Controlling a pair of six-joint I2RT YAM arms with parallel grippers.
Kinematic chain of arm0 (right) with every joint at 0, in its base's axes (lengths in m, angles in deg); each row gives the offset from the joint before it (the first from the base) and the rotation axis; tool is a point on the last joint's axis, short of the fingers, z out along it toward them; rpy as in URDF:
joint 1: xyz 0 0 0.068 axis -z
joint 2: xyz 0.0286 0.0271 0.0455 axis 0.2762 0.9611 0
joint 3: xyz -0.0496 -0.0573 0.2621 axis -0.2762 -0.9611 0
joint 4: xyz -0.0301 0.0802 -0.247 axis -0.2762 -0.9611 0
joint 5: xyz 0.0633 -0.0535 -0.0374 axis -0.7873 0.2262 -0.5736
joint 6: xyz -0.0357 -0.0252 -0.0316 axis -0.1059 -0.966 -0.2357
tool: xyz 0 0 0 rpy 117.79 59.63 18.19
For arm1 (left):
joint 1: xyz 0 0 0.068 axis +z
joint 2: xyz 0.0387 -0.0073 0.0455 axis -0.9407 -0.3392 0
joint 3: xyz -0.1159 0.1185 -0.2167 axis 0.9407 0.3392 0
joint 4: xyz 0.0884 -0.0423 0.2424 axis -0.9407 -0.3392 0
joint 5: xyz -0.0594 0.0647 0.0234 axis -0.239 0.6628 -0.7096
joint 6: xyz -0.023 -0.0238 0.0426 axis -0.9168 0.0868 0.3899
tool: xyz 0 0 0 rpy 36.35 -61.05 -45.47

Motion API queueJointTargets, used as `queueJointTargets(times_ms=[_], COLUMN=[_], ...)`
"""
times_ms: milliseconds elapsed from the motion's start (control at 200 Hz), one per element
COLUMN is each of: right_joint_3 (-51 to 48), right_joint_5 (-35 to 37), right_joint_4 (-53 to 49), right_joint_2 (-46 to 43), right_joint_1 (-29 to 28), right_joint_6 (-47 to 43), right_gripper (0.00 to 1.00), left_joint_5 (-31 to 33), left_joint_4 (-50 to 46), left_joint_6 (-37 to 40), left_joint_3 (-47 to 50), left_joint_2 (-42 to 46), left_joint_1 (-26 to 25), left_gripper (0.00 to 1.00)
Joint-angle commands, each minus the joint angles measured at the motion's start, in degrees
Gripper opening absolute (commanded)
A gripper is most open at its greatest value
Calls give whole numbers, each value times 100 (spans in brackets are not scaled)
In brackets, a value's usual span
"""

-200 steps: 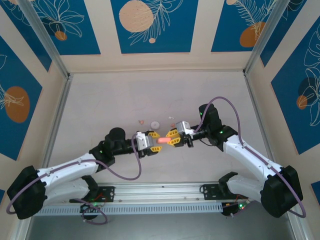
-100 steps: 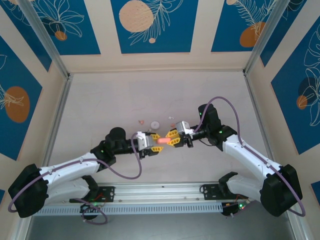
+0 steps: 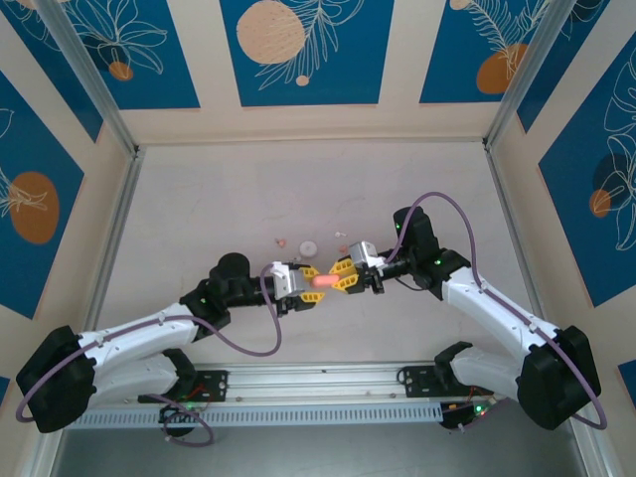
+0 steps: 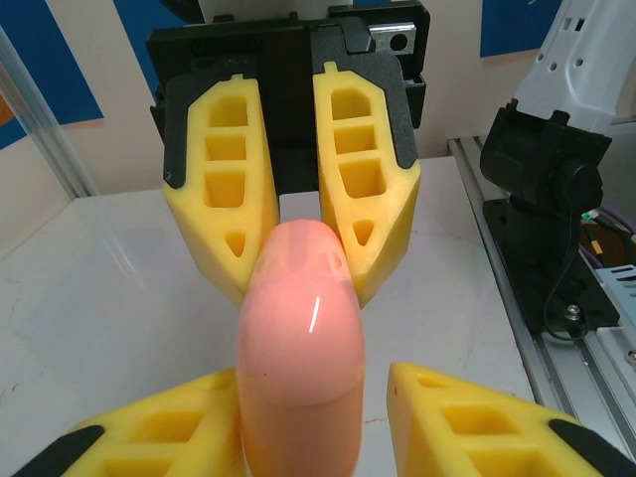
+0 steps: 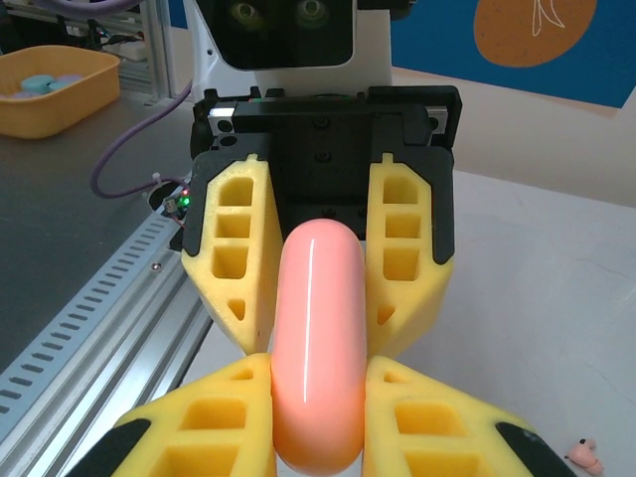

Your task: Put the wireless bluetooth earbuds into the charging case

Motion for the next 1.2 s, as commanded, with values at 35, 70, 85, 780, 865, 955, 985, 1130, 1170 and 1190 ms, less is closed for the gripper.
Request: queueJointTargets(times_ms=[35,70,85,780,865,955,985,1130,1170,1190], right_joint_3=[80,95,97,-53,-48,-69,-81,-106,-113,-121], right_joint_5=[-24,-24,-24,661,755,769,769,695,677,665], right_joint_4=[-327,-353,-365,527,661,860,929,1074,1073,1074], right_joint_2=[59,67,70,19,15,-9,-19,-84,-103,-115], right_joint_1=[-12,-13,-12,27,88,187,215,330,346,353], right_joint_6=[-188,-206,-211,537,687,872,932,1087,1098,1114], right_gripper=[16,16,16,37,37,37,37,37,38,38], left_joint_5=[-196,-188,-188,-249,-248,-244,-241,-221,-201,-191], left_joint_4=[132,126,116,-262,-287,-332,-341,-340,-328,-325], left_joint_6=[-59,-62,-60,86,95,112,115,114,120,121], left_joint_3=[-112,-111,-112,-255,-261,-266,-270,-253,-244,-244], left_joint_2=[92,92,91,27,23,13,5,13,13,12], left_joint_1=[-34,-34,-34,-43,-40,-43,-43,-44,-43,-41], left_gripper=[38,38,38,21,20,20,20,20,20,20])
